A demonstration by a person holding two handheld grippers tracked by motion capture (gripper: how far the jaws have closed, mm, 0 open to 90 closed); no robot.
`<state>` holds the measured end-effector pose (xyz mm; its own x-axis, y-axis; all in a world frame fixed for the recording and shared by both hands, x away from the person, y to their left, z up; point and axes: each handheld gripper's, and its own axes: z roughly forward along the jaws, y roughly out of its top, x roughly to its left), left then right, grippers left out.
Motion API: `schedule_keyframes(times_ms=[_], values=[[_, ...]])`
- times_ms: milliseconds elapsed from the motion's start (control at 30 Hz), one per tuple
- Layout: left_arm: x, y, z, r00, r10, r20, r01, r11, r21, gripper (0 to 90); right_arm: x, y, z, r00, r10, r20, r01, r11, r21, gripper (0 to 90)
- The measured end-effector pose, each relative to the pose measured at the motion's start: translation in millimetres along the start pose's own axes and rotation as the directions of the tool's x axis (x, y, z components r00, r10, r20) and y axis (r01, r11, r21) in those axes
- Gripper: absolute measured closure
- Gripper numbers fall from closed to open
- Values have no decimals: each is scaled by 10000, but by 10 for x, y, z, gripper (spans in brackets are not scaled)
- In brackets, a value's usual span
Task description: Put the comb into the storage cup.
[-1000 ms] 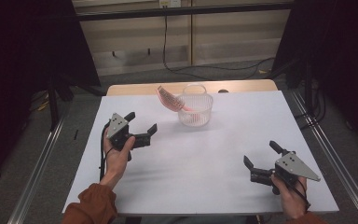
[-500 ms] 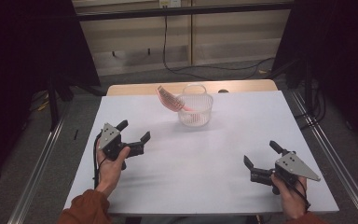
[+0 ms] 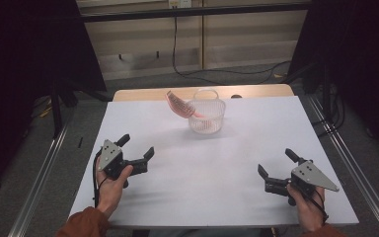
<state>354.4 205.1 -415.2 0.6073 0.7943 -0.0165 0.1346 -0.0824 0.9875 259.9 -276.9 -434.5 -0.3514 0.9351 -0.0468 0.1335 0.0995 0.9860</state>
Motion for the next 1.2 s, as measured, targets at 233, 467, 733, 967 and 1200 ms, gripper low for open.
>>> schedule_keyframes(times_ms=[233, 467, 733, 967, 1200], values=[[1, -46, -159, 9995, -258, -201, 261, 9996, 137, 16, 1, 2, -3, 10000, 20, 35, -20, 10000, -24, 0], [-28, -50, -305, 9992, -253, -297, 251, 9997, -59, 16, -6, 4, -8, 9999, 29, 107, -28, 10000, -64, 0], [-80, -117, -441, 9994, -162, -294, 171, 9993, 340, 16, -9, 4, -15, 9998, 61, 167, -60, 10000, -51, 0], [-66, -142, -590, 9983, -447, -380, 464, 9980, 440, 21, -17, 1, -13, 9997, 77, 246, -76, 10000, -44, 0], [1, -130, -614, 9951, -486, -858, 491, 9988, 37, 42, -18, -2, -13, 9998, 29, 186, -29, 10000, -31, 0]])
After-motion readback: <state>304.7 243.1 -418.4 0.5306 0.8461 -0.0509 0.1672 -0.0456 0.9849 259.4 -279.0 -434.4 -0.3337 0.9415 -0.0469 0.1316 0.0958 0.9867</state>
